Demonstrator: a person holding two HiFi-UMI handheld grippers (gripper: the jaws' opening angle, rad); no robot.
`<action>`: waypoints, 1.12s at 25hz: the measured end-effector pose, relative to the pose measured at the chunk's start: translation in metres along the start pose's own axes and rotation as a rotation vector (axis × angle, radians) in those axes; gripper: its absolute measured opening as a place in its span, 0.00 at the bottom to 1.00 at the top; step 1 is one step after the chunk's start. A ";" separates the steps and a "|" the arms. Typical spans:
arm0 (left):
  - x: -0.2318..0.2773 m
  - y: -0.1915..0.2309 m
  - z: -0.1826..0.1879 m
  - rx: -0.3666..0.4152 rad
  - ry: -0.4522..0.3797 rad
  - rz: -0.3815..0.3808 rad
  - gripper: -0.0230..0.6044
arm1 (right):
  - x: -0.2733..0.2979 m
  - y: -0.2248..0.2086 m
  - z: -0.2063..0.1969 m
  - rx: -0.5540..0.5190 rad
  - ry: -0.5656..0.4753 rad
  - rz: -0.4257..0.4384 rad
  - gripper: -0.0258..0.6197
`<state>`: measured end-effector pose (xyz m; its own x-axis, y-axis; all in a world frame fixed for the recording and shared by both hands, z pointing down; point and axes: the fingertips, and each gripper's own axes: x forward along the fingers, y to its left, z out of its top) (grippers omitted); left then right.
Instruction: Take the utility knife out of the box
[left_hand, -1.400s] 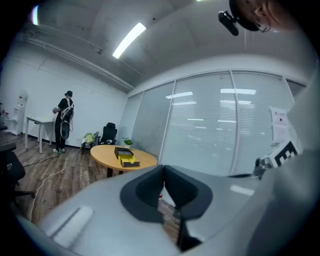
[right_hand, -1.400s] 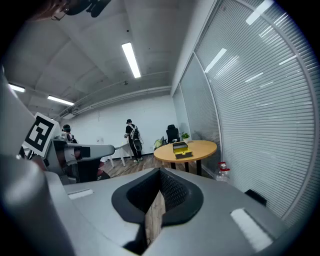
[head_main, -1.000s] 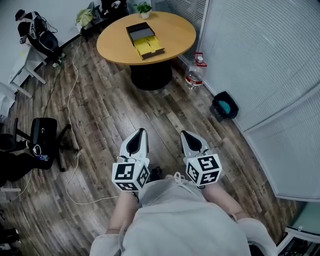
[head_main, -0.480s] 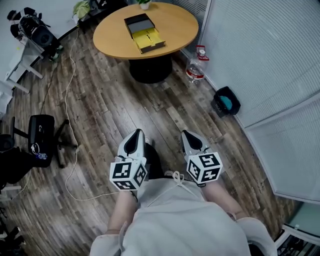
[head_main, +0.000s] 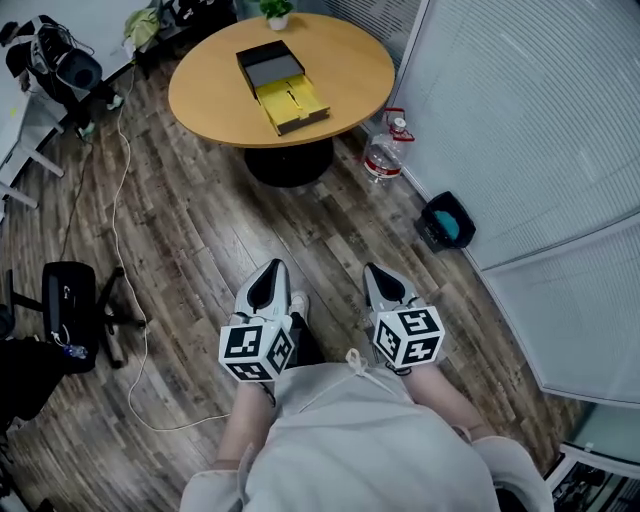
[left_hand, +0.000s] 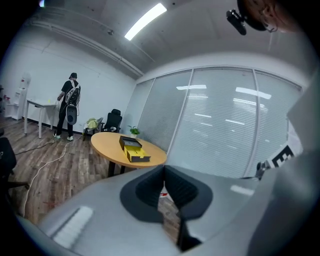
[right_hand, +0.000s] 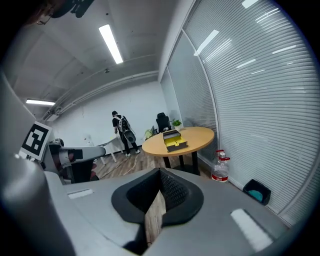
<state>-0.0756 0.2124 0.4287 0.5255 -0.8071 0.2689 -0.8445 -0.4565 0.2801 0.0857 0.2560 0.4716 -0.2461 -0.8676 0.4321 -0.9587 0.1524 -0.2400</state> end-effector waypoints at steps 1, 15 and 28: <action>0.011 0.013 0.008 -0.003 0.000 -0.003 0.05 | 0.016 0.002 0.008 -0.003 0.001 -0.005 0.04; 0.145 0.162 0.104 -0.026 -0.013 -0.041 0.05 | 0.204 0.046 0.108 -0.039 0.011 -0.030 0.04; 0.244 0.218 0.128 -0.042 0.003 0.029 0.05 | 0.340 0.018 0.152 -0.033 0.057 0.052 0.04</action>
<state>-0.1450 -0.1321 0.4377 0.5017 -0.8184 0.2802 -0.8541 -0.4173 0.3104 0.0060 -0.1077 0.4819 -0.3028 -0.8298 0.4687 -0.9483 0.2134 -0.2348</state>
